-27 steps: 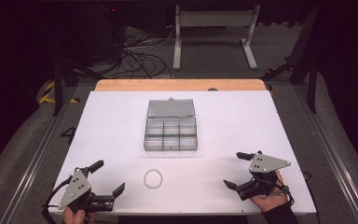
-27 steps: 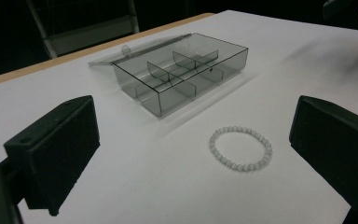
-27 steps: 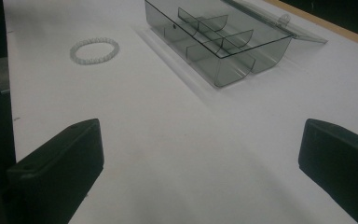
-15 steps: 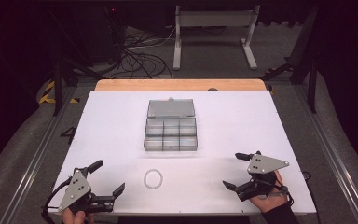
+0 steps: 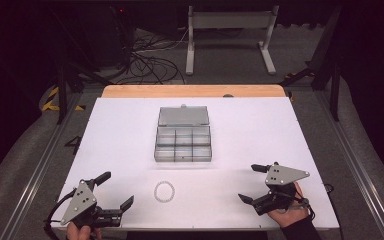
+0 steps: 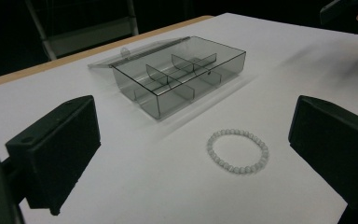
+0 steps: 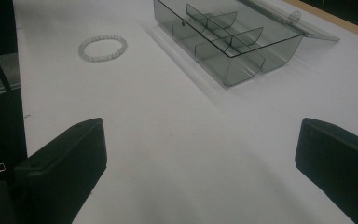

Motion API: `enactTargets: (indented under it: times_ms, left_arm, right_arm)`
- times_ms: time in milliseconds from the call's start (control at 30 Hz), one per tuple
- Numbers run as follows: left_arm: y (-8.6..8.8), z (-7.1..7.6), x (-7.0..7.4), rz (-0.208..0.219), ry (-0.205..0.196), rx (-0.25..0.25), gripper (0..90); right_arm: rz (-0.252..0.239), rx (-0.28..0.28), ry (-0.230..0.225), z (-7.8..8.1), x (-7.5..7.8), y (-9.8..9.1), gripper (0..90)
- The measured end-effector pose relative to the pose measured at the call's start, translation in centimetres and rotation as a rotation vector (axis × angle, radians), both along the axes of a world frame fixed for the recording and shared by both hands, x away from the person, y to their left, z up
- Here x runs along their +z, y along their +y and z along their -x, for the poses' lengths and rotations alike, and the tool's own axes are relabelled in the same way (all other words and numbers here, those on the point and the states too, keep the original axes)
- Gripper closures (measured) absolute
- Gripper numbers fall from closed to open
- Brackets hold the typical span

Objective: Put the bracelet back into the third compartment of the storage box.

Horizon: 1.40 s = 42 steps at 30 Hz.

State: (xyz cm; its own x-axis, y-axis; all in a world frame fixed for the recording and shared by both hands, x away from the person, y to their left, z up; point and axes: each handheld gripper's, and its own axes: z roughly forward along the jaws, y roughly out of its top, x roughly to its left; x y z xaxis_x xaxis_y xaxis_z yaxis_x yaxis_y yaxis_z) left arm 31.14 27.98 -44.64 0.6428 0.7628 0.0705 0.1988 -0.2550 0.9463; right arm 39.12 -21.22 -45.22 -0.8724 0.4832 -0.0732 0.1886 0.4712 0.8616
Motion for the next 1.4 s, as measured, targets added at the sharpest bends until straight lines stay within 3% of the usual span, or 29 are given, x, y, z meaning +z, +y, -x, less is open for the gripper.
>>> enactTargets:
  times_ms: [433,1400]
  left_arm:
    - [0.0,0.0,0.0,-0.012,-0.004,-0.004,2.5]
    - [0.0,0.0,0.0,-0.035,-0.007,-0.014,2.7]
  right_arm:
    - [0.000,0.036,0.009,-0.2,1.2,1.1,2.9]
    - [0.017,0.161,0.013,-1.1,3.0,7.4,2.9]
